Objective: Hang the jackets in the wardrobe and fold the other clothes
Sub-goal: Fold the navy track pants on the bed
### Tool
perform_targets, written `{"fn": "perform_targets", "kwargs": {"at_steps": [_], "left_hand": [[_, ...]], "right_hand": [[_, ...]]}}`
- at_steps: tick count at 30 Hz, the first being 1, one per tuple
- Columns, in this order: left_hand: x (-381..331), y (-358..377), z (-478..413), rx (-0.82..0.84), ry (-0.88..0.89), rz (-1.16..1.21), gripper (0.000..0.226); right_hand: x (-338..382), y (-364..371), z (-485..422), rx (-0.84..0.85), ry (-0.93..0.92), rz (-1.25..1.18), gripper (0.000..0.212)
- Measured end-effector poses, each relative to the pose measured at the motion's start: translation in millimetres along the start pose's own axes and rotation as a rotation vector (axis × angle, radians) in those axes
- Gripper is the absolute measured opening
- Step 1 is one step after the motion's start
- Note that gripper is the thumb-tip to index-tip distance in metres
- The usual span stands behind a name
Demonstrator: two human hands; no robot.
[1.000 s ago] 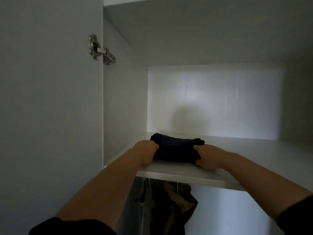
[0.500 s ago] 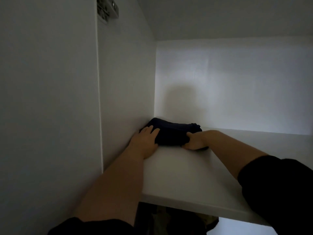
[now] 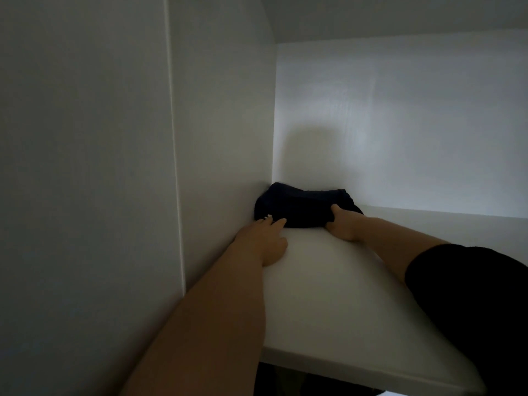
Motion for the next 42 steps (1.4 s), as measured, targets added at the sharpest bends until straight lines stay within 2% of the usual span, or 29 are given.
{"fn": "perform_targets", "kwargs": {"at_steps": [5, 8, 12, 16, 25, 35, 42], "left_hand": [[-2, -3, 1, 0.019, -0.041, 0.002, 0.057], [-15, -8, 11, -0.043, -0.011, -0.003, 0.059], [-46, -21, 32, -0.259, 0.143, -0.118, 0.058], [-97, -36, 56, -0.415, 0.354, -0.185, 0.059], [-319, -43, 178, -0.562, 0.817, -0.114, 0.063], [-564, -47, 416, -0.560, 1.112, 0.165, 0.069], [-702, -38, 616, -0.583, 1.462, 0.363, 0.067]], "right_hand": [[1, -1, 8, -0.047, -0.041, 0.105, 0.061], [6, -9, 35, -0.061, -0.079, 0.209, 0.066], [-11, -35, 94, -0.109, -0.075, 0.211, 0.063], [-55, -73, 172, -0.217, -0.005, 0.336, 0.064], [-164, -144, 409, -0.437, 0.276, 0.496, 0.062], [-240, -202, 767, -0.471, 0.667, 0.670, 0.063], [-256, -216, 1011, -0.438, 1.011, 0.758, 0.065]]}}
Point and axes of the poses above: each hand's wrist, its own z-axis away from the middle knuckle, its own y-axis out of the palm, x = y × z, the point moved 1 cm from there along -z, towards the middle knuckle, and after that the axes turned 9 degrees about -x, right-handed, at the moved point
